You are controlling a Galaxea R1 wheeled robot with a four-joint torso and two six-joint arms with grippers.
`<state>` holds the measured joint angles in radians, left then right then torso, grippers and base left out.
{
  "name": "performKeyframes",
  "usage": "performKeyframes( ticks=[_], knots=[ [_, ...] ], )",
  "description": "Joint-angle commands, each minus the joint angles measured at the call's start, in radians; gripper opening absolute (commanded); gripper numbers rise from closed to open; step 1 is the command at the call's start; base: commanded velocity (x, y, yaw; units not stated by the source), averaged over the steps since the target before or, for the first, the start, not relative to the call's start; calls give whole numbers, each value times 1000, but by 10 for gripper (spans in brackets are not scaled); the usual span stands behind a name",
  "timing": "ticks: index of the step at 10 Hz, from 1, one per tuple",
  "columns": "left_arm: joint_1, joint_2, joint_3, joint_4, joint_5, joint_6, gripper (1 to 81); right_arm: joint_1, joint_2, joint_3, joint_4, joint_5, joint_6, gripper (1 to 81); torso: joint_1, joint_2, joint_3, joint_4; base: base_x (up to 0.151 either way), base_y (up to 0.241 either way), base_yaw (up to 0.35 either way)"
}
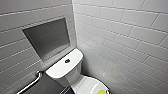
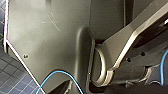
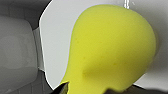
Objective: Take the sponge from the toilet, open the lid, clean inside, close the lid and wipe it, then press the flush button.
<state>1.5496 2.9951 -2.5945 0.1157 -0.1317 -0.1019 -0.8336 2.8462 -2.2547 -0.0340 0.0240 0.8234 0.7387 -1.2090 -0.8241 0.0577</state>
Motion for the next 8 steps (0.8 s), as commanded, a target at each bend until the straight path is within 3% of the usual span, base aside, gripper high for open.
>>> performKeyframes(
  ticks=[1, 2, 8],
  knots=[
    [16, -1, 5, -1, 69, 4, 811, 96, 9, -2, -4, -26, -3, 811, 64, -100, 0, 0, 0, 0, 0],
    [16, -1, 5, -1, 69, 4, 811, 95, 15, -6, -4, -26, -3, 811, 2, -3, 0, 0, 0, 0, 0],
    [17, 1, 5, -4, 69, 4, 811, 86, 54, -26, -3, -29, 2, 811, 14, -22, 0, 0, 0, 0, 0]
  ],
)
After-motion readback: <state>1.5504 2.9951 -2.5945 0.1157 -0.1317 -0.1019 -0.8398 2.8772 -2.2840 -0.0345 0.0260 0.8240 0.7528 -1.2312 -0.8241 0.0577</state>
